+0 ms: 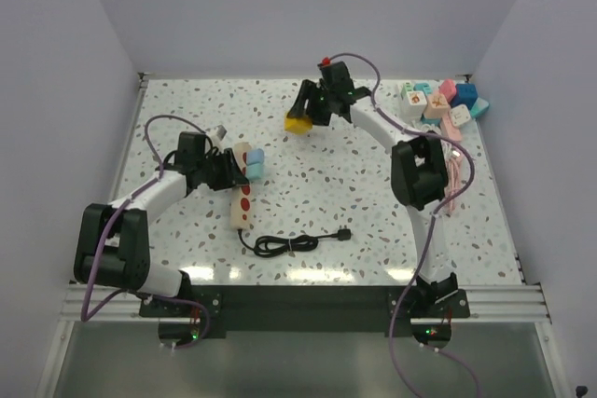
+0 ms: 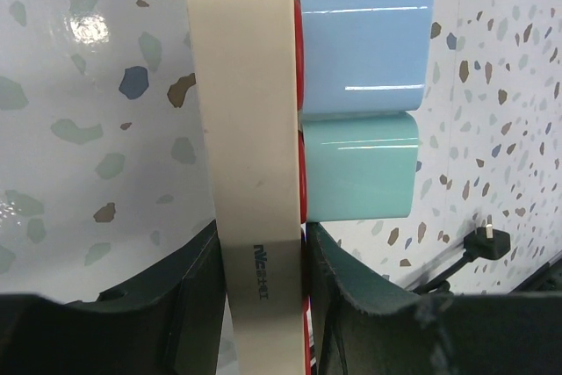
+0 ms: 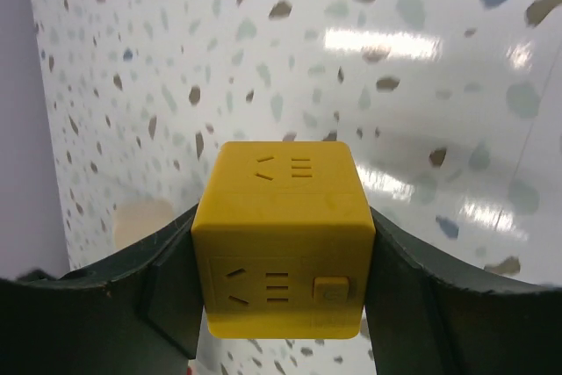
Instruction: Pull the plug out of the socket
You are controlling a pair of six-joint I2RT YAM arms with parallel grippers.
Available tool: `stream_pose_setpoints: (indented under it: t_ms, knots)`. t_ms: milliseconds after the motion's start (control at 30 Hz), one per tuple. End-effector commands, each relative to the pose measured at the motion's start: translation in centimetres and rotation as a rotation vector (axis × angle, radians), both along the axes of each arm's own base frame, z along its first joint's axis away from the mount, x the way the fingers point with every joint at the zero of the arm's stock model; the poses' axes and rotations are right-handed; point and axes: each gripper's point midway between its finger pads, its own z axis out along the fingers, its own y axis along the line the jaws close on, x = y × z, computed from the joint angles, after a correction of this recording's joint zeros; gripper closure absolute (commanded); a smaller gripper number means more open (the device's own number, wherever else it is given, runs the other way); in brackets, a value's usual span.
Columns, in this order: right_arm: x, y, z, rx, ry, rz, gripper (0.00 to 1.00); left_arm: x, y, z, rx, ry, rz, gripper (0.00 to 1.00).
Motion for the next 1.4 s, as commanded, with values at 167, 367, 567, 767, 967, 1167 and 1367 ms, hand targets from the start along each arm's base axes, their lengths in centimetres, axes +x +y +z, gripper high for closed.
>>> stream_pose_setpoints:
  t_ms: [167, 367, 567, 767, 967, 1167, 1367]
  knots:
    - [11.3, -0.3, -3.2, 0.227, -0.006, -0.255, 1.0, 1.3, -2.3, 3.8, -0.169, -0.128, -0.043, 1.0]
    - [13.5, 0.7, -3.0, 0.376, -0.038, -0.273, 1.0, 2.1, -2.7, 3.8, -0.184, -0.123, -0.053, 1.0]
    - [13.0, 0.3, -4.5, 0.301, 0.026, -0.258, 0.9, 3.3, -2.9, 3.4, -0.184, -0.113, -0.059, 1.0]
    - [8.7, -1.9, -5.7, 0.178, 0.096, -0.253, 0.31, 3.5, -2.9, 2.1, -0.178, -0.08, -0.059, 1.0]
    - [5.9, -5.0, -4.2, 0.032, 0.116, -0.276, 0.02, 3.9, -3.1, 1.7, -0.183, -0.094, -0.059, 1.0]
    - [2.9, -8.2, 0.5, -0.033, 0.066, -0.303, 0.02, 4.1, -3.2, 1.5, -0.188, -0.092, -0.062, 1.0]
    - [-4.1, -6.8, 3.2, 0.041, 0.021, -0.079, 0.02, 3.6, -4.1, 0.8, -0.203, -0.068, -0.087, 1.0]
